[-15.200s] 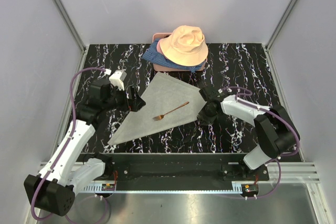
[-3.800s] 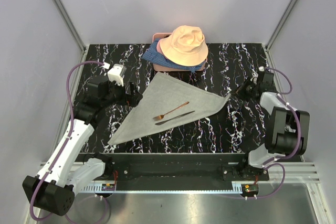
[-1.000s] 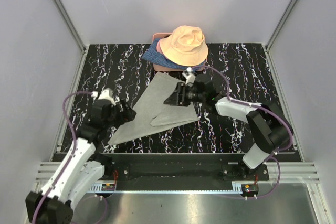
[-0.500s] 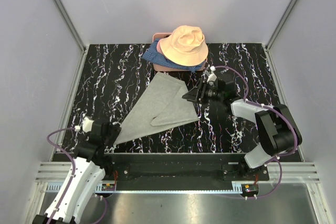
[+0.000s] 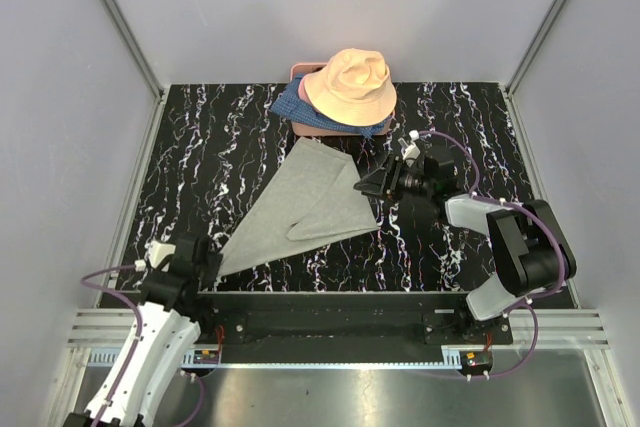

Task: Fold the napkin, place the utensils inside, and roll it up
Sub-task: Fold the napkin

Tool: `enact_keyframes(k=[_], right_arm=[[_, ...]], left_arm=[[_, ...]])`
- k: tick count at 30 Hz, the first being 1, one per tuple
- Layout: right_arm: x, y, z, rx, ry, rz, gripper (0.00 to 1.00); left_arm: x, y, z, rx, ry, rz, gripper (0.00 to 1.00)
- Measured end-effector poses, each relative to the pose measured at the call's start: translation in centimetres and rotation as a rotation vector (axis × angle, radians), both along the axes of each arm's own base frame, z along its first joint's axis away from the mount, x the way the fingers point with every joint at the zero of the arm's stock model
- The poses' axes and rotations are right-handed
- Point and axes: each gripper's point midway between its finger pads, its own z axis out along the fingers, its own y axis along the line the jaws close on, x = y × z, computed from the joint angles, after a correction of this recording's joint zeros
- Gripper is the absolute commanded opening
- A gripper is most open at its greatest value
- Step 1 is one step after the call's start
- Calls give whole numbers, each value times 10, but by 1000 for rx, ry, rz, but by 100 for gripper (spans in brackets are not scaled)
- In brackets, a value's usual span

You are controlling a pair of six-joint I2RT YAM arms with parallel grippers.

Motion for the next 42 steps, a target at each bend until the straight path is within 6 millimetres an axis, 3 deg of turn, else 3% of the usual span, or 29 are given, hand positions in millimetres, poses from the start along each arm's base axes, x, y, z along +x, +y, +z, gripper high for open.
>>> enact_keyframes(k=[8, 22, 26, 36, 42], right_arm=[[3, 3, -7, 39, 40, 9, 58], [3, 7, -13, 89, 77, 33, 57], [5, 8, -18, 100, 90, 34, 57], [6, 11, -19, 163, 126, 52, 53], [7, 11, -17, 169, 118, 51, 53]], left_arm=[[-12, 0, -13, 15, 128, 1, 40], [-18, -1, 0, 3, 173, 17, 49], [-16, -1, 9, -1, 162, 19, 47], [-17, -1, 6, -7, 177, 30, 45], [-15, -5, -9, -25, 193, 36, 44]])
